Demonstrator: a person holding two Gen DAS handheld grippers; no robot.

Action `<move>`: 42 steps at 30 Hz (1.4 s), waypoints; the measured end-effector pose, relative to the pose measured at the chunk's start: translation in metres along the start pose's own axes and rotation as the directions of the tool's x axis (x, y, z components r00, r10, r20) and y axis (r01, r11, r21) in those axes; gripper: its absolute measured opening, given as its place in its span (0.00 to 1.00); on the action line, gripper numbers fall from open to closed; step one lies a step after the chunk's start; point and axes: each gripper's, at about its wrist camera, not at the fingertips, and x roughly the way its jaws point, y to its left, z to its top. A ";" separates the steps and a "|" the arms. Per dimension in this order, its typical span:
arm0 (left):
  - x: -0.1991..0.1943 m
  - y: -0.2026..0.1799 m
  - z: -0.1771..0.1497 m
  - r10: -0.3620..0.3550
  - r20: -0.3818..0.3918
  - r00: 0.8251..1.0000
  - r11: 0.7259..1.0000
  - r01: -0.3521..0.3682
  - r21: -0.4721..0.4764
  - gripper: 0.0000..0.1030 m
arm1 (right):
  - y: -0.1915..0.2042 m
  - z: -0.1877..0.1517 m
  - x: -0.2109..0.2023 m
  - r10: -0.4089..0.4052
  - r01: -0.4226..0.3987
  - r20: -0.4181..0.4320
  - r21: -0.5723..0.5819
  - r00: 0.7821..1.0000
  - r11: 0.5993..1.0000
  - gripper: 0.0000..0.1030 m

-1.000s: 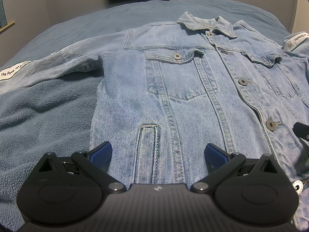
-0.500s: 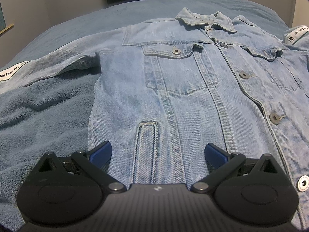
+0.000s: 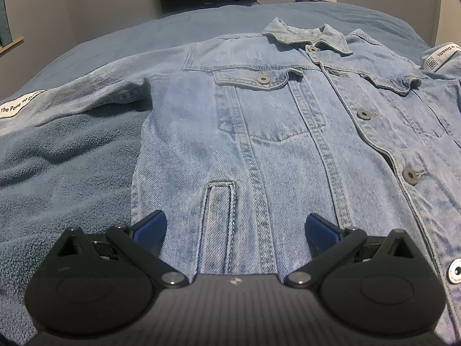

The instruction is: Fold large clothes

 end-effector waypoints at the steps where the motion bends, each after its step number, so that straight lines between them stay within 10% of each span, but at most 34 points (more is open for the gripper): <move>1: 0.000 0.000 0.000 0.001 0.001 1.000 1.000 -0.001 0.001 1.00 | -0.009 0.006 0.008 0.000 0.000 -0.008 0.049 1.000 0.999 0.63; 10: 0.006 -0.002 0.000 0.005 0.025 1.000 1.000 -0.005 -0.005 1.00 | -0.058 0.011 0.063 0.002 0.010 -0.042 0.277 0.999 0.961 0.42; 16: 0.009 -0.004 0.001 0.012 0.045 0.999 1.000 -0.011 -0.006 1.00 | -0.086 0.024 0.064 0.059 -0.112 0.157 0.354 0.986 0.929 0.38; 25: 0.010 -0.004 0.001 0.011 0.048 0.999 1.000 -0.011 -0.007 1.00 | -0.112 0.041 0.085 -0.050 -0.047 0.193 0.468 0.980 0.882 0.23; 29: 0.011 -0.004 0.001 0.009 0.048 0.999 1.000 -0.009 -0.009 1.00 | -0.047 0.050 0.062 -0.114 0.072 0.269 0.163 0.956 0.984 0.11; 32: 0.010 -0.004 0.001 0.010 0.049 0.999 1.000 -0.010 -0.007 1.00 | 0.021 0.050 0.040 -0.063 0.114 0.361 -0.121 0.931 0.986 0.10; 37: 0.009 -0.004 0.001 0.010 0.052 0.999 1.000 -0.009 -0.007 1.00 | 0.156 0.013 0.013 0.149 0.158 0.426 -0.605 0.892 0.781 0.10; 42: 0.009 -0.002 0.001 0.001 0.053 0.999 1.000 0.000 -0.014 1.00 | 0.265 -0.061 0.018 0.331 0.027 0.252 -0.831 0.909 0.556 0.09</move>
